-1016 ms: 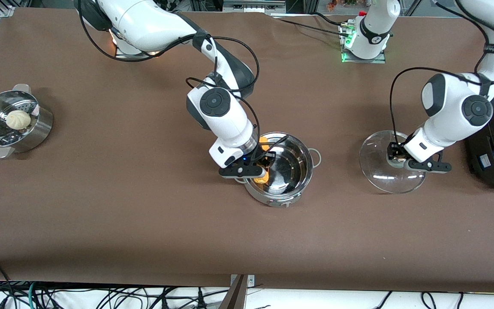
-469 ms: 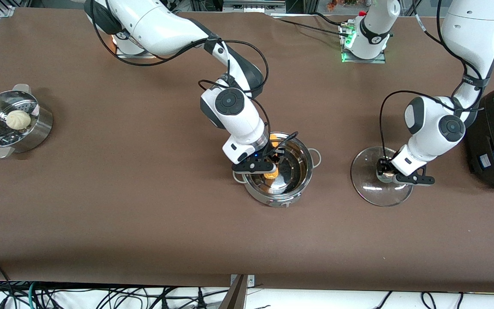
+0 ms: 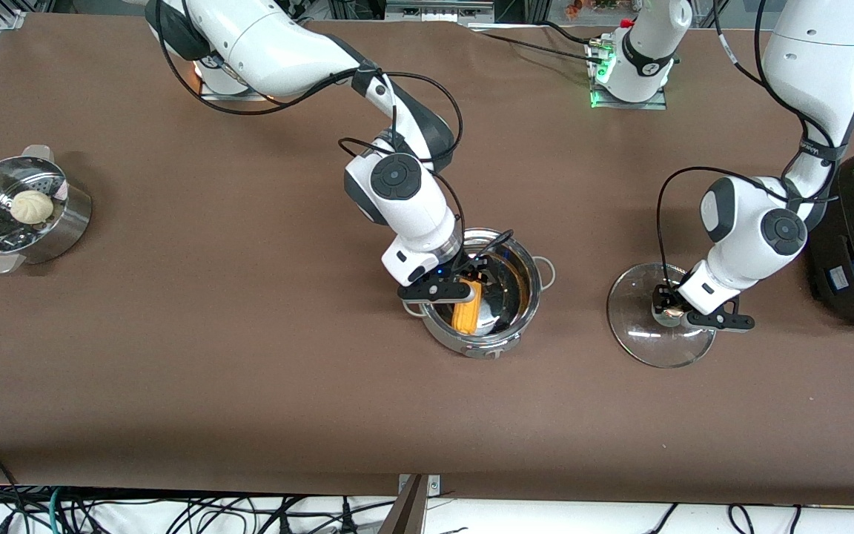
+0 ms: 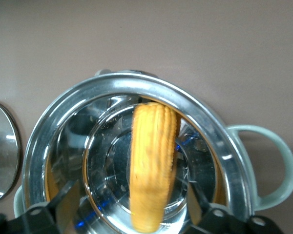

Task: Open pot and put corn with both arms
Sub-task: 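Lower the corn into the pot while the left gripper sets the lid down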

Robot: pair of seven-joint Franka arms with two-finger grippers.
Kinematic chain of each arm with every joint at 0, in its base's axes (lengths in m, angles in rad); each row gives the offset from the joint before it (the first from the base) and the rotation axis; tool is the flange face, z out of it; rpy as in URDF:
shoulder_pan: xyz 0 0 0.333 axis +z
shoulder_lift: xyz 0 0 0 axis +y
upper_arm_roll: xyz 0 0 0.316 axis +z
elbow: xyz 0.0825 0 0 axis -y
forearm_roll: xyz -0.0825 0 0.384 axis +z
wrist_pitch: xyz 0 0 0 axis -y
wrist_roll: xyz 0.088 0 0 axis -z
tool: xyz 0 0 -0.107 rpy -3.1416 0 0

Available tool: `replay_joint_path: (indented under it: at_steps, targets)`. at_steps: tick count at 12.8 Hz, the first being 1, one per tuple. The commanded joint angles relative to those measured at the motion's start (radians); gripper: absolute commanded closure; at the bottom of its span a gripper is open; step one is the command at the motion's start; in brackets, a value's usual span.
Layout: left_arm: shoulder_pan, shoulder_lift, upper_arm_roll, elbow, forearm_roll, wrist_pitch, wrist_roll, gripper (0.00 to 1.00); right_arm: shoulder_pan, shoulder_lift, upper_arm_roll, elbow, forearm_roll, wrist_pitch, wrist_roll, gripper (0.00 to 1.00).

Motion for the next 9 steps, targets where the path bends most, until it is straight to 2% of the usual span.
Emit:
replay_joint_path:
  at_steps: [1, 3, 9]
  targets:
    - [0.037, 0.020, -0.008, 0.032, 0.025, 0.005, 0.013, 0.00, -0.015, -0.048, -0.017, 0.027, -0.020, -0.091, -0.018, 0.00]
    - [0.046, -0.044, -0.010, 0.023, 0.025, -0.034, 0.011, 0.00, -0.059, -0.108, -0.017, 0.026, -0.019, -0.224, -0.138, 0.00]
    - [0.049, -0.349, -0.011, 0.035, 0.011, -0.427, -0.002, 0.00, -0.231, -0.280, -0.018, 0.025, -0.011, -0.547, -0.391, 0.00]
